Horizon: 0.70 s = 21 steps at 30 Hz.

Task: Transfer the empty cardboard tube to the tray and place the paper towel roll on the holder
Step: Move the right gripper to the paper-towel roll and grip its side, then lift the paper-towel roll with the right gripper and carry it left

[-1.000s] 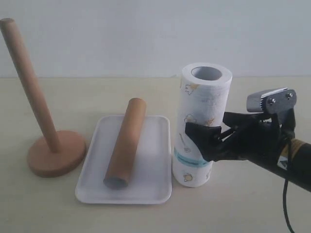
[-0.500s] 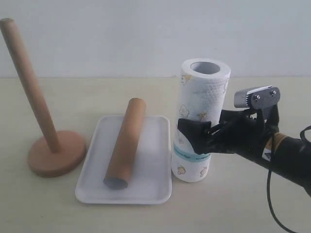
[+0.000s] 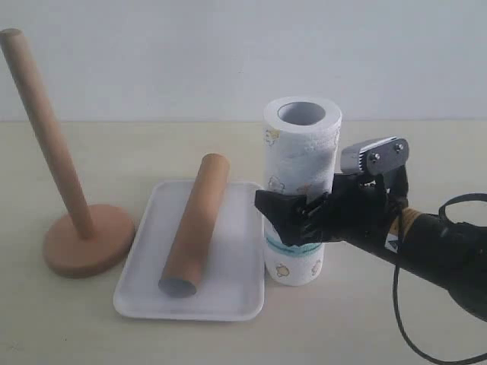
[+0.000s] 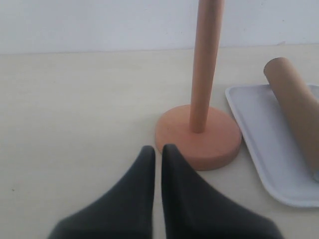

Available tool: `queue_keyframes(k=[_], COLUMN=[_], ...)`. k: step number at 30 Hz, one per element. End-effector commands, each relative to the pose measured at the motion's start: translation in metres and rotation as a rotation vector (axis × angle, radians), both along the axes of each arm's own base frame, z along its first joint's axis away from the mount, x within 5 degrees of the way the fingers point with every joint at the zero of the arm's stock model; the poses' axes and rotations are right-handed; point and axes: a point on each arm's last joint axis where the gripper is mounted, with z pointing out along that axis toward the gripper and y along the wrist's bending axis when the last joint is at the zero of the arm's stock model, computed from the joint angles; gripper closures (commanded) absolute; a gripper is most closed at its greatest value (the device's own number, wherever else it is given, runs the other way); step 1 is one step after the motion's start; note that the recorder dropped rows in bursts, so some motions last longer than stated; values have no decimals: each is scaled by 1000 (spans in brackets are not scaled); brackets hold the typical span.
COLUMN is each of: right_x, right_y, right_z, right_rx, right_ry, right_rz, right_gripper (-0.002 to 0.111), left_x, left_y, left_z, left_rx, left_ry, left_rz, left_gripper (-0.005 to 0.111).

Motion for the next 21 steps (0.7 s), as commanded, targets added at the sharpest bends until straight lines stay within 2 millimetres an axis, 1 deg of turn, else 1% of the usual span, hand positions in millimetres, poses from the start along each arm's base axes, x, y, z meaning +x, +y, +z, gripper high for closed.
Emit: queue_keyframes(k=[1,5,6,7,10,13,14,17,21], right_x=[5,7,7,8,8,7,7,8,6], right_y=[8,7,6,6,6,6,6,5,4], right_z=[-3,-4,-4,-4,-4,-5,-5,-3,13], right_rx=[-18,-28,-30,-30,-41,-57,-64,-62,-59], right_ry=[-15,-9,-3,-2,-10,-15,-19,-27,-51], right_rz=[21,-9,-16,-21,-17,-9,-7,-13,-22], right_gripper=[14,15,19,26,57,96,106,109,109], left_x=[0,0,0,0,0,0,0,0,0], left_y=[0,0,0,0,0,0,0,0,0], left_z=[1,1,1,1,1,1,1,1,1], left_rx=[1,1,1,1,1,1,1,1,1], left_ry=[-10,-13,-13,-13,-13,-13,-13,-13,-13], left_rz=[1,2,2,2,2,2,2,2,2], left_gripper=[103,103,103,103,103,103,103,103,103])
